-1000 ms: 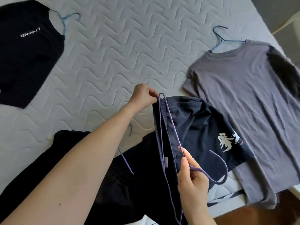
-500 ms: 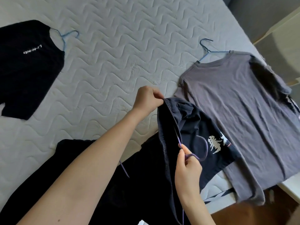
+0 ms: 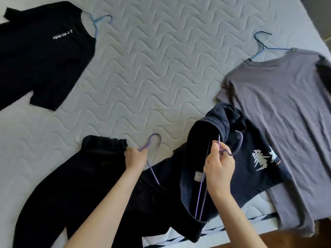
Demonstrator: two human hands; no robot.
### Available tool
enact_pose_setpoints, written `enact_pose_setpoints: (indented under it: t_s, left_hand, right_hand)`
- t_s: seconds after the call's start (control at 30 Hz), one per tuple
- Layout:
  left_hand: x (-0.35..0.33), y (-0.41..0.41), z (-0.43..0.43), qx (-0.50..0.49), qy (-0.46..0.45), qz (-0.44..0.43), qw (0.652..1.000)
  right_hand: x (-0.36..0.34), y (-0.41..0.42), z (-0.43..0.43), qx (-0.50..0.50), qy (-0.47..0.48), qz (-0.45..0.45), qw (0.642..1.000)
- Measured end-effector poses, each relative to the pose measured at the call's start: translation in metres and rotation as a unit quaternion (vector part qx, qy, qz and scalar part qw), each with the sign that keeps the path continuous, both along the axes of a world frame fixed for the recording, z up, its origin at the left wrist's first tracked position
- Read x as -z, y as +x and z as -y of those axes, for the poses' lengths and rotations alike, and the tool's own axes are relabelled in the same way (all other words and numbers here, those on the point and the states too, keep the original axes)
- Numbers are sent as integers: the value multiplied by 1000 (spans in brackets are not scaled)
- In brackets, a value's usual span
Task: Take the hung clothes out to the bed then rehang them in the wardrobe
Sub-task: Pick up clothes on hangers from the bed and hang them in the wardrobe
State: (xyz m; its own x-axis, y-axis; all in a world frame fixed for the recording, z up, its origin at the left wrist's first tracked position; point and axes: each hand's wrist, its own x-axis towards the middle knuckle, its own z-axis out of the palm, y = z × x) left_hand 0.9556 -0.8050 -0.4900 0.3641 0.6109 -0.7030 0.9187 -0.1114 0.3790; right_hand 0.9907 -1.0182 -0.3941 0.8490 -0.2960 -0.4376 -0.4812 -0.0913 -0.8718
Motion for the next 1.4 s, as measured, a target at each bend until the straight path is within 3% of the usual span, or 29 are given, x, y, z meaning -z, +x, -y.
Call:
enact_pose_setpoints:
  t_s: [0.07, 0.2, 0.43, 0.7, 0.9, 1.07, 1.4]
  left_hand:
    - [22, -7, 10, -17, -86, -18, 996]
    - [32, -7, 27, -152, -185, 54, 969]
    - [-75, -41, 8, -224, -104, 213, 945]
    - [-282, -130, -50, -263, 3, 353, 898]
    - [-403, -187, -93, -290, 31, 429, 855]
    - [-486, -245, -122, -325, 72, 437, 836]
    - [-573, -453, -107, -384, 252, 398, 794]
  right_hand:
    - [8, -2, -7, -9, 18, -14, 1000]
    - [19, -10, -19, -36, 49, -32, 998]
    - [-38, -14, -24, -56, 91, -40, 993]
    - [-198, -23, -9, -77, 155, 11, 985]
    - [-300, -40, -7, -172, 165, 63, 969]
    - [-381, -53, -36, -320, 183, 105, 924]
    - [-462, -125, -145, -581, 221, 156, 767]
